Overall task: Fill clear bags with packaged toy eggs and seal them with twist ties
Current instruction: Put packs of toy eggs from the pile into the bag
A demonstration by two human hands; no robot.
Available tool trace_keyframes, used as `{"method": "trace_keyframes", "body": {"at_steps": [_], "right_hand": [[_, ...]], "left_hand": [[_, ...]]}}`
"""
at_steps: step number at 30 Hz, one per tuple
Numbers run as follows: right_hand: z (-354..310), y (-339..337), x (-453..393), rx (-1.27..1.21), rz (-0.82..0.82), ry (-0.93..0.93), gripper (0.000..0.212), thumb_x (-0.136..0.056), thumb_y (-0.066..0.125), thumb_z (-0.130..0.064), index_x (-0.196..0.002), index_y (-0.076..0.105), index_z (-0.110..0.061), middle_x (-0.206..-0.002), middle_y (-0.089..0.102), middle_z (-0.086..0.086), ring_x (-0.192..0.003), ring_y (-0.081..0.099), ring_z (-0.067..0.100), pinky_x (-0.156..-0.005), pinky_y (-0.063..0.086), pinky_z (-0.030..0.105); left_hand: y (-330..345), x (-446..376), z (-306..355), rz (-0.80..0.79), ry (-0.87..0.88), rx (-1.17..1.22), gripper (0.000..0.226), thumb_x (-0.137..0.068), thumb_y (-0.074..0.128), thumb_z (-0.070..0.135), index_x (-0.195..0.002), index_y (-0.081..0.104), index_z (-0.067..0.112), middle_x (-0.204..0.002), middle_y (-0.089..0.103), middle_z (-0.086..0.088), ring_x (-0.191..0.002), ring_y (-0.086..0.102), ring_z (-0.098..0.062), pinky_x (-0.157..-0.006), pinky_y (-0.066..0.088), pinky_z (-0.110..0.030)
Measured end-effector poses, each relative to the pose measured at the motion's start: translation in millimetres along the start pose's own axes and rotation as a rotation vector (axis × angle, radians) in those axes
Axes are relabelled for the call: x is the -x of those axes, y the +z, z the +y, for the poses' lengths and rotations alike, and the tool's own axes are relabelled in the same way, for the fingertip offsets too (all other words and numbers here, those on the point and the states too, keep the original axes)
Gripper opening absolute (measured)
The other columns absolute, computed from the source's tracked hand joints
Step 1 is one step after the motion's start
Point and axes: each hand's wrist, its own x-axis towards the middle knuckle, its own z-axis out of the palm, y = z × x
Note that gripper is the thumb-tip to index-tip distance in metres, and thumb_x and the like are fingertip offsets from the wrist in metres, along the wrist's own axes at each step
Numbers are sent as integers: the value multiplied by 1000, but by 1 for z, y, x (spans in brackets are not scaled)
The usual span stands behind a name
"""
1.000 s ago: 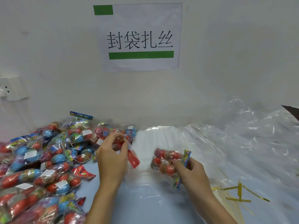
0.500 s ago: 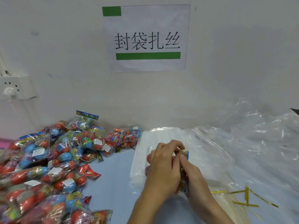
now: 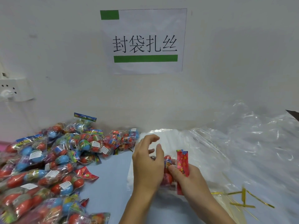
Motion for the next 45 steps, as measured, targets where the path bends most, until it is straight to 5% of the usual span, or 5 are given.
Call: {"method": "trace_keyframes", "body": {"at_steps": [5, 12, 22, 34, 45], "right_hand": [[-2, -6, -5, -188, 61, -2, 18, -97, 61, -11, -110, 73, -9, -91, 79, 6, -86, 77, 23, -80, 59, 31], [-9, -8, -2, -489, -53, 3, 48, -82, 65, -15, -127, 62, 2, -112, 73, 24, -103, 71, 43, -97, 51, 63], [-10, -14, -2, -436, -160, 24, 45, -82, 72, -39, -116, 73, -9, -108, 75, 19, -92, 75, 34, -67, 59, 36], [-19, -9, 7, -369, -170, 67, 33, -85, 72, -39, -112, 76, -20, -106, 76, 15, -90, 75, 34, -66, 59, 39], [-24, 3, 11, -274, 17, 58, 27, -80, 69, -48, -85, 78, -23, -78, 77, 10, -64, 75, 25, -48, 53, 28]], "left_hand": [[-2, -1, -9, -133, -232, -151, 64, -81, 70, 54, -135, 45, 32, -128, 49, 15, -123, 41, -4, -105, 42, -29], [-6, -9, -13, -321, -581, 261, 87, -64, 79, 69, -129, 58, 14, -116, 71, -4, -99, 72, -18, -91, 58, -38], [-1, -2, -18, -274, -360, 199, 27, -88, 70, 41, -106, 65, 22, -89, 72, 3, -72, 69, -8, -64, 56, -25], [3, 1, -15, -222, -311, 33, 44, -82, 65, 60, -120, 55, 40, -103, 65, 16, -92, 67, -7, -76, 56, -15], [6, 0, -18, -248, -387, 155, 42, -96, 43, 62, -122, 53, 31, -100, 69, -2, -94, 69, -20, -92, 55, -44]]}}
